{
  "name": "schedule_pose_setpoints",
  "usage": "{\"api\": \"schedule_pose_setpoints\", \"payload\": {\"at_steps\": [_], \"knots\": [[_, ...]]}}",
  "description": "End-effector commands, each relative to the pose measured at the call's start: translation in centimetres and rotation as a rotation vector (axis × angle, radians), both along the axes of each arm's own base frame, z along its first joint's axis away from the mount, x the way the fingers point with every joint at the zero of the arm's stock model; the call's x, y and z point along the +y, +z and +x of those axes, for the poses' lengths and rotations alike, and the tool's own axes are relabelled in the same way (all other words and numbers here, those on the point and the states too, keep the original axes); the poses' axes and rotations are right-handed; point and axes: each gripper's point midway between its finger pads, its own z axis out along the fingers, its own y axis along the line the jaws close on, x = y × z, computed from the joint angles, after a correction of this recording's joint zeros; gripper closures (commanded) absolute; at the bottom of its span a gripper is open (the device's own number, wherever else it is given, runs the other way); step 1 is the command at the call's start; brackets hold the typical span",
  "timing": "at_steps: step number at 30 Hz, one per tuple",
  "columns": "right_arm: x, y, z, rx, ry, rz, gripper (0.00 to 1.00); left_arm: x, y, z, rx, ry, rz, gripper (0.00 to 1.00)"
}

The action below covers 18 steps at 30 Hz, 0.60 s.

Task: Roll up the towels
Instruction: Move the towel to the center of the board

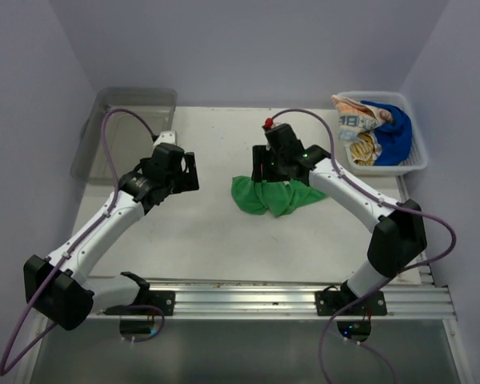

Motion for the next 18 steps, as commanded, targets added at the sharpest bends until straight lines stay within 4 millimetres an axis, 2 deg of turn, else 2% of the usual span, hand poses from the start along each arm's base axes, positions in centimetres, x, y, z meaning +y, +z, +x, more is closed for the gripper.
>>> {"api": "schedule_pose_setpoints", "payload": {"at_steps": [1, 2, 3, 4, 5, 6, 7, 10, 11, 13, 14, 18], "knots": [[-2.6, 1.7, -0.4, -0.059, -0.057, -0.086, 0.37, -0.9, -0.1, 0.0, 0.024, -0.023, -0.031, 0.00], [-4.4, 2.7, -0.4, -0.102, -0.108, -0.110, 0.34, -1.2, -0.3, 0.0, 0.028, -0.033, -0.037, 0.00], [-5.5, 3.0, -0.3, -0.108, -0.130, -0.106, 0.33, -1.4, -0.8, -0.2, 0.040, -0.043, -0.037, 0.01], [-8.0, 3.5, 0.5, -0.108, -0.201, -0.084, 0.33, -2.0, -1.0, -0.4, 0.045, -0.064, -0.042, 0.02], [-9.3, 3.7, 0.8, -0.103, -0.235, -0.057, 0.34, -2.7, -1.4, -0.5, 0.052, -0.074, -0.049, 0.03], [-10.4, 3.6, 0.2, -0.090, -0.248, -0.021, 0.37, -3.4, -1.8, -0.6, 0.059, -0.089, -0.051, 0.04], [-12.7, 3.6, 0.9, -0.096, -0.318, -0.001, 0.38, -5.2, -2.1, -1.3, 0.070, -0.137, -0.056, 0.05], [-14.6, 2.3, 0.3, -0.065, -0.363, 0.013, 0.40, -9.4, -3.8, -2.3, 0.124, -0.229, -0.116, 0.10], [-14.9, 1.1, -0.2, -0.036, -0.371, 0.004, 0.40, -10.6, -4.6, -1.9, 0.133, -0.243, -0.128, 0.12], [-15.6, 0.0, -0.5, 0.000, -0.398, 0.021, 0.40, -12.5, -5.2, -1.9, 0.151, -0.288, -0.143, 0.14], [-16.0, -1.3, -1.0, 0.031, -0.409, 0.019, 0.40, -13.6, -5.5, -1.3, 0.159, -0.300, -0.139, 0.15], [-18.0, -2.9, -1.5, 0.065, -0.482, 0.034, 0.40, -17.5, -4.6, -0.1, 0.156, -0.368, -0.103, 0.23]]}}
